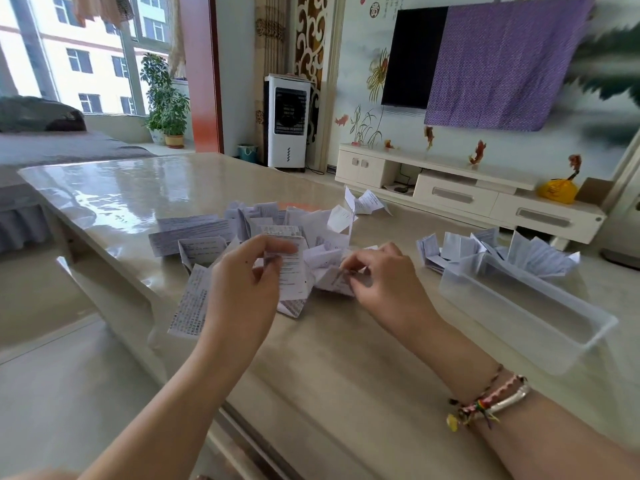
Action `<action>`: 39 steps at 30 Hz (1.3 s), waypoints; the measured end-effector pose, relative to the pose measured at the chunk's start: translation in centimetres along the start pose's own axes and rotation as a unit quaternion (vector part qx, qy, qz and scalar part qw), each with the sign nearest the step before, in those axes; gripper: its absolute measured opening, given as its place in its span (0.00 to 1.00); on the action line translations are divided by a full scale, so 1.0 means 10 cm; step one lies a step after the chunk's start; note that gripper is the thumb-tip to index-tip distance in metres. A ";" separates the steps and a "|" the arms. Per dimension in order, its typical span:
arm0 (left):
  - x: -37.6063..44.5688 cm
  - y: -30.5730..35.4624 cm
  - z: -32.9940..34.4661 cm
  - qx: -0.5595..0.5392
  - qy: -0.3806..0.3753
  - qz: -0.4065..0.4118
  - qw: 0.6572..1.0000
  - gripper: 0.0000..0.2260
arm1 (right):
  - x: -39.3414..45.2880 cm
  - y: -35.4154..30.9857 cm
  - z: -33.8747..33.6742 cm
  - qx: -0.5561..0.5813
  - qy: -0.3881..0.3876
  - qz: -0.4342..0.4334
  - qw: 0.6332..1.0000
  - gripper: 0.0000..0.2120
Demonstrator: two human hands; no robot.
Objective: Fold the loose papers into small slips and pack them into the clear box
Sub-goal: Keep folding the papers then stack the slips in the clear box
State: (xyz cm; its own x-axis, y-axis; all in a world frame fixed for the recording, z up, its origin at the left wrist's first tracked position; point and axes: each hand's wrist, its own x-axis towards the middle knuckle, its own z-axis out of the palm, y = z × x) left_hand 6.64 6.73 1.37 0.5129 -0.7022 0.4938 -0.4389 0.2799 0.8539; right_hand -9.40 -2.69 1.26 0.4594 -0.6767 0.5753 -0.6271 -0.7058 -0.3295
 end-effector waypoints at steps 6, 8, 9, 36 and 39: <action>-0.02 0.01 0.04 0.045 0.005 0.015 0.999 0.13 | -0.01 -0.10 -0.31 0.251 0.136 0.094 0.954 0.05; -0.04 0.01 0.07 0.063 -0.008 0.025 0.998 0.13 | -0.02 -0.13 -0.34 0.302 0.129 0.121 0.937 0.05; -0.06 0.02 0.09 0.062 -0.016 0.032 0.997 0.12 | -0.03 -0.15 -0.32 0.327 0.107 0.135 0.929 0.05; 0.08 -0.17 0.04 -0.105 0.016 -0.134 0.985 0.21 | 0.04 -0.11 0.12 0.273 -0.150 0.185 0.932 0.01; 0.06 -0.14 0.06 -0.137 0.012 -0.152 0.979 0.19 | 0.00 -0.07 -0.15 0.327 -0.006 0.203 0.923 0.03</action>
State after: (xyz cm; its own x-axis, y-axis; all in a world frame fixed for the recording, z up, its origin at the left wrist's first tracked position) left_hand 7.13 5.52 0.44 0.6079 -0.7657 0.2102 -0.0506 0.2269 0.9726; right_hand -9.91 -1.90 2.58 0.2789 -0.9128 0.2984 -0.2371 -0.3665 -0.8997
